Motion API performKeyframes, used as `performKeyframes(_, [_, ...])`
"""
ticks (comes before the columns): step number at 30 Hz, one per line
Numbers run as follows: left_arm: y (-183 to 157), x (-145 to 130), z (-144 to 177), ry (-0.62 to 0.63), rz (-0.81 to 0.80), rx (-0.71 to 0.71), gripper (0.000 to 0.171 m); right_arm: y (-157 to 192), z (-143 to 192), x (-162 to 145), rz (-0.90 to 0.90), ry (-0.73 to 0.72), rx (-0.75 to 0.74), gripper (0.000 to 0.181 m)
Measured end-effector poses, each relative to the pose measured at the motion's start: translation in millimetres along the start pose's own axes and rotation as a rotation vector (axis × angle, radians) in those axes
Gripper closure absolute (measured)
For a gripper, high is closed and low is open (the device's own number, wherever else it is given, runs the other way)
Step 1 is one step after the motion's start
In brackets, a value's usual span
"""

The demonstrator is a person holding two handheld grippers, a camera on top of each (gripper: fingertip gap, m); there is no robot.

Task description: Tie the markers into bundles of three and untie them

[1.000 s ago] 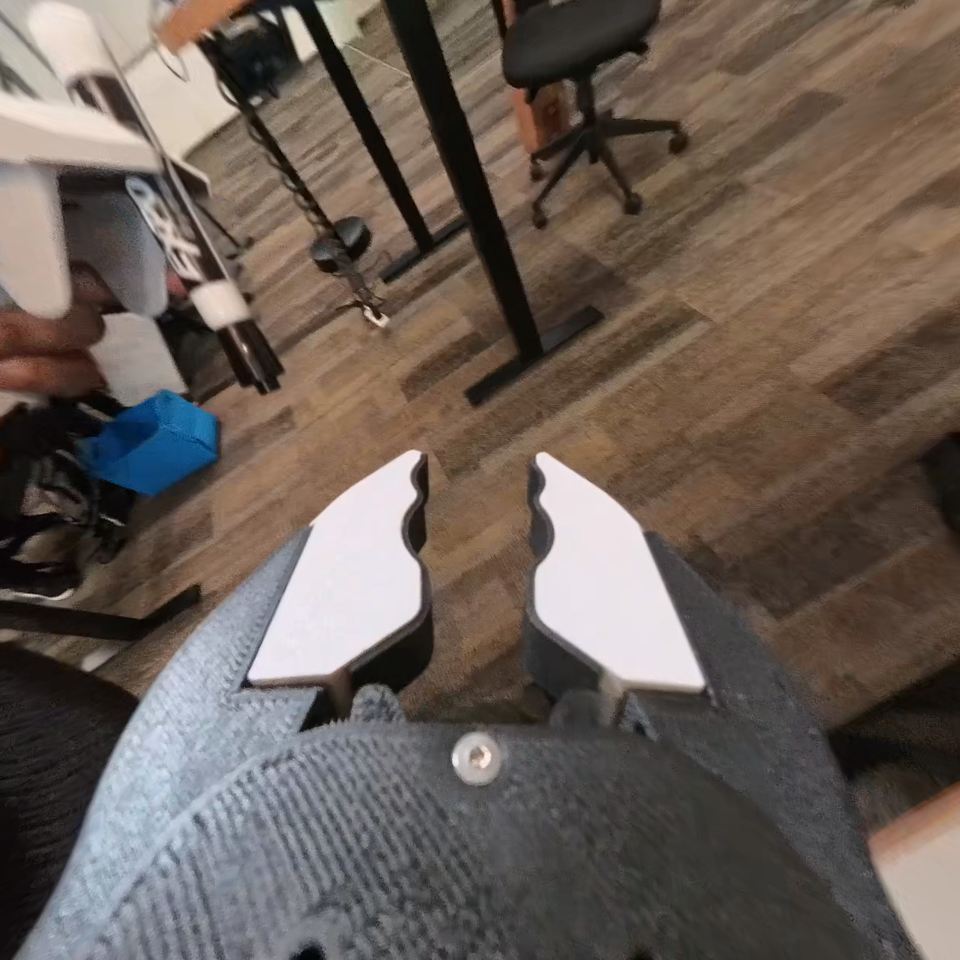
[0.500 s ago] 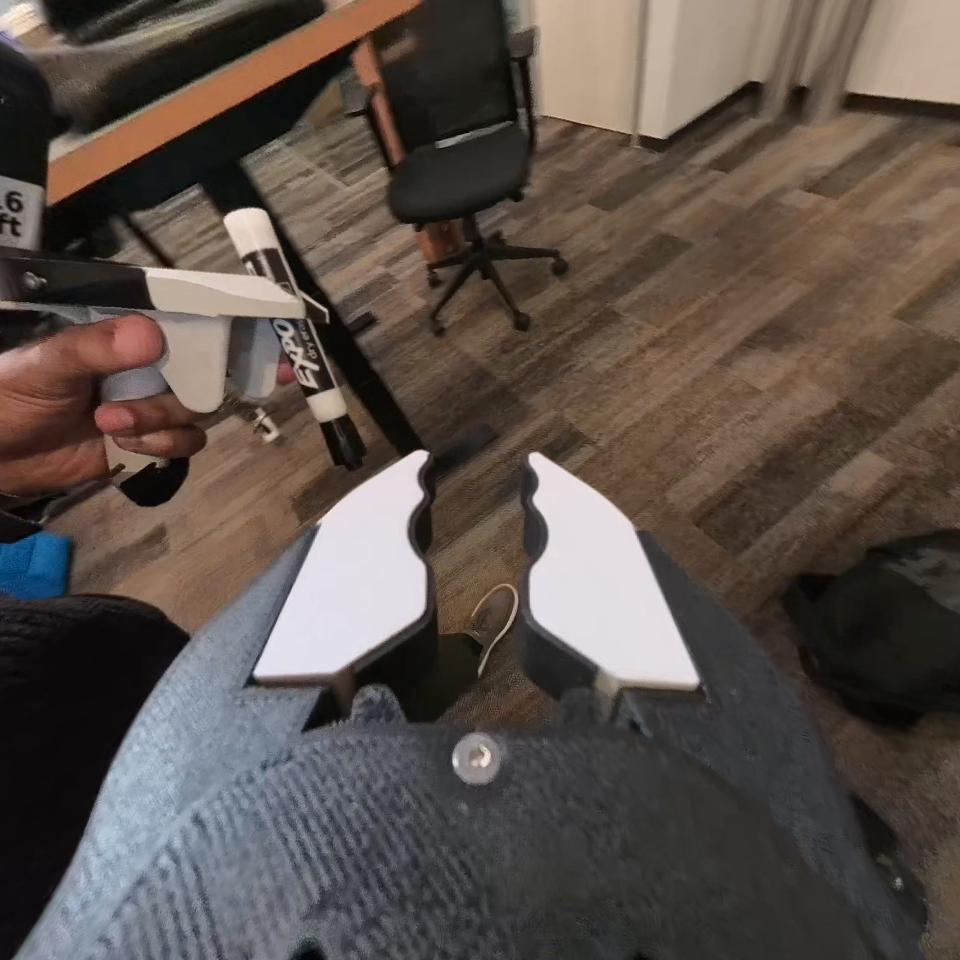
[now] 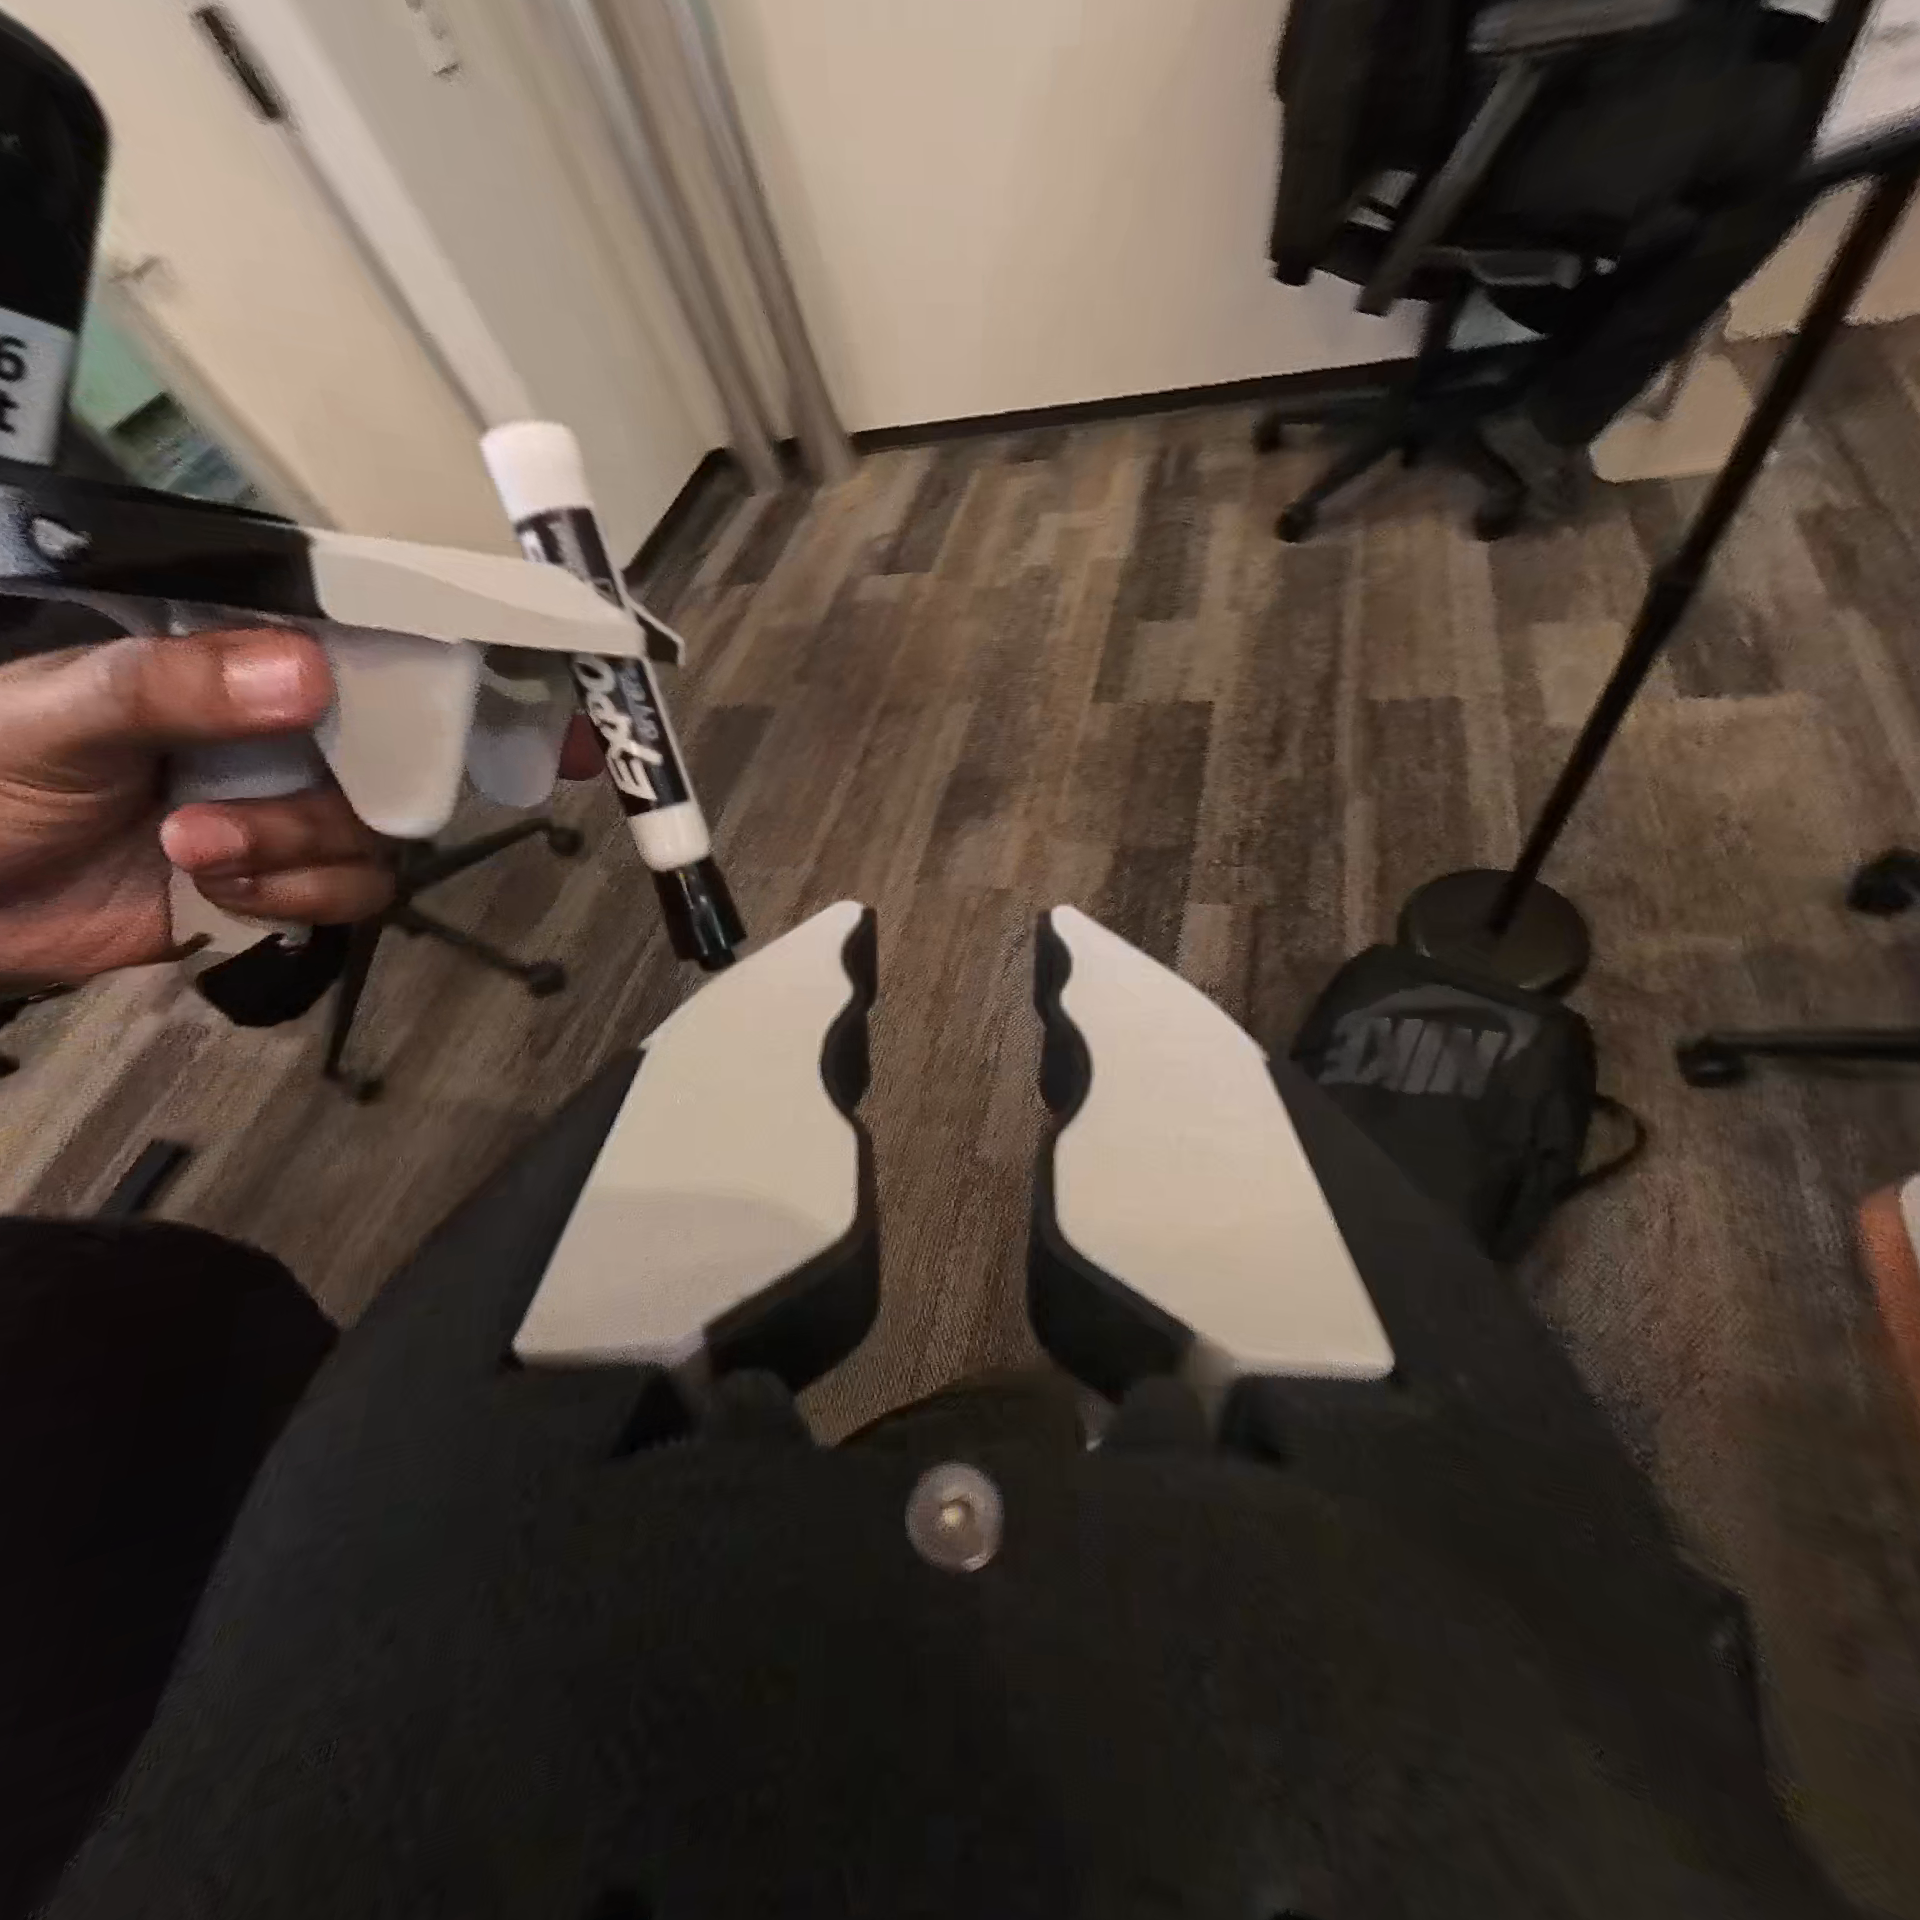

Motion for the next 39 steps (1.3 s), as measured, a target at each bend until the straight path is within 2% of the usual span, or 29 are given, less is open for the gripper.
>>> performKeyframes(3, [42.5,45.7,-45.8,0.040,0.013,-0.035,0.151,-51.1,-50.7,17.8,-0.040,0.031,-0.065,0.151])
performKeyframes(5, [59.1,81.7,-75.8,0.066,0.026,-0.089,0.151,-78.2,-76.2,51.0,-0.034,0.011,-0.092,0.151])
performKeyframes(7, [73.1,113.2,-106.3,0.114,-0.048,-0.135,0.151,-104.0,-97.7,83.2,-0.028,-0.039,-0.121,0.152])
performKeyframes(9, [86.5,141.3,-137.3,0.178,-0.103,-0.187,0.151,-129.5,-116.1,107.4,-0.056,-0.028,-0.175,0.150])
performKeyframes(13, [106.1,183.6,-195.4,0.322,-0.203,-0.378,0.151,-171.4,-135.0,139.5,-0.091,-0.061,-0.347,0.150])
performKeyframes(15, [118.9,193.5,-224.8,0.409,-0.291,-0.488,0.151,-193.2,-137.9,140.1,-0.120,-0.038,-0.496,0.149])
performKeyframes(18, [128.7,209.5,-268.9,0.548,-0.355,-0.648,0.151,-209.9,-123.4,140.2,-0.227,-0.080,-0.786,0.148])
performKeyframes(22, [109.1,233.7,-317.7,0.702,-0.436,-0.790,0.151,-198.9,-100.4,136.0,-0.466,-0.242,-1.055,0.148])
performKeyframes(26, [78.2,234.7,-360.1,0.757,-0.581,-0.898,0.151,-190.4,-83.7,110.7,-0.558,-0.249,-1.249,0.146])
performKeyframes(29, [55.3,222.9,-395.6,0.813,-0.595,-0.910,0.151,-185.8,-63.2,81.0,-0.591,-0.190,-1.392,0.145])
performKeyframes(31, [29.4,222.3,-410.7,0.830,-0.589,-0.931,0.151,-179.3,-47.5,68.6,-0.657,-0.192,-1.442,0.146])
performKeyframes(34, [-9.6,222.0,-434.1,0.807,-0.715,-0.926,0.151,-178.2,-24.0,53.8,-0.756,-0.240,-1.512,0.151])
performKeyframes(36, [-38.2,223.8,-449.7,0.789,-0.768,-0.949,0.151,-186.6,-10.8,53.9,-0.821,-0.254,-1.487,0.144])
performKeyframes(39, [-77.1,221.3,-485.7,0.786,-0.834,-0.997,0.151,-207.8,14.5,61.7,-0.809,-0.305,-1.542,0.144])
Point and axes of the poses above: each gripper's, where its closed fingertips meet, z back along the fingers, x out of its top, y = z × x across the jaws, the point moved 6 cm from there along z, back along the fingers, and after that the axes turned 1 degree about y, right-handed, at the moved point
